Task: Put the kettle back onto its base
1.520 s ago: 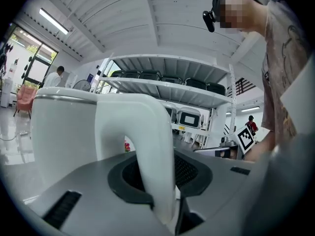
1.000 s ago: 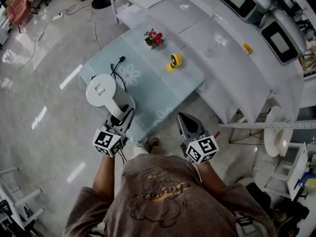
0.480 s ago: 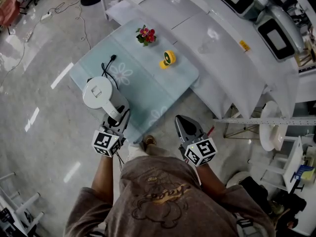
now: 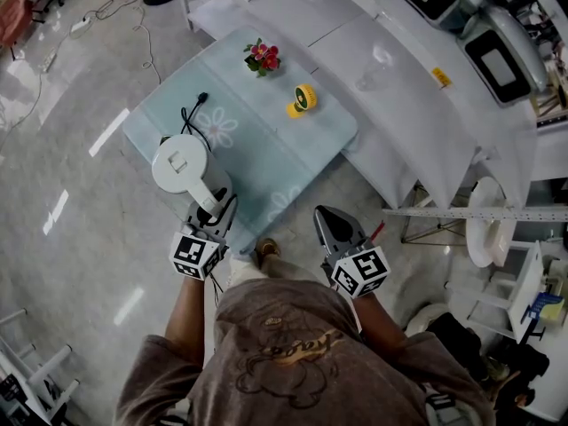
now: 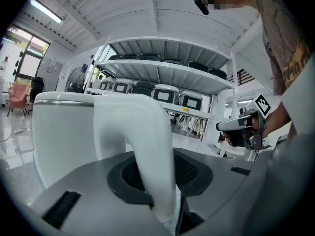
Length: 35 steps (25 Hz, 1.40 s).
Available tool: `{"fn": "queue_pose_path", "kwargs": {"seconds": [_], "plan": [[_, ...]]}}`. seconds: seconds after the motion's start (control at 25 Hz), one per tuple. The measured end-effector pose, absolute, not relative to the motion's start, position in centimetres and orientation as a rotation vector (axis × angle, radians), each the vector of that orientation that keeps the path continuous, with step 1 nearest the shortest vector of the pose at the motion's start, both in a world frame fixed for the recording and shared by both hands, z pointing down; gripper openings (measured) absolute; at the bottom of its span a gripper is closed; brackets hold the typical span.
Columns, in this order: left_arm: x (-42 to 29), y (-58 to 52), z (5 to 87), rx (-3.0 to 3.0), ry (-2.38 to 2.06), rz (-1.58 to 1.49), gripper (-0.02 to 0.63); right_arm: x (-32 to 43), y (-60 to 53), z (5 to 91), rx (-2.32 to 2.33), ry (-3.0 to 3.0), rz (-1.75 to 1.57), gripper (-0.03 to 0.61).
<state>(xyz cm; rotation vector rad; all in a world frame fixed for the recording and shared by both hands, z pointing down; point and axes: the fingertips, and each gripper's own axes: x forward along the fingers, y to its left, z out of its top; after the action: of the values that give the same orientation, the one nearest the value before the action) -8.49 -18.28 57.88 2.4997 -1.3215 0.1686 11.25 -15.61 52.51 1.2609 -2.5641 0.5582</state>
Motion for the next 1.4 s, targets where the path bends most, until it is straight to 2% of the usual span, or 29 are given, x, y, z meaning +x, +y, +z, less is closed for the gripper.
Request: {"fn": "queue_pose_path", "kwargs": {"seconds": [1.28, 1.4], "plan": [[-5.6, -14.7, 62.0, 2.577, -1.278, 0.405, 0.118, 10.4, -13.2, 54.3, 1.174, -2.569, 0.563, -0.003], [-5.2, -14.5, 62.1, 2.582, -1.248, 0.430, 0.138, 10.1, -13.0, 54.3, 1.149, -2.580, 0.559, -0.003]]}}
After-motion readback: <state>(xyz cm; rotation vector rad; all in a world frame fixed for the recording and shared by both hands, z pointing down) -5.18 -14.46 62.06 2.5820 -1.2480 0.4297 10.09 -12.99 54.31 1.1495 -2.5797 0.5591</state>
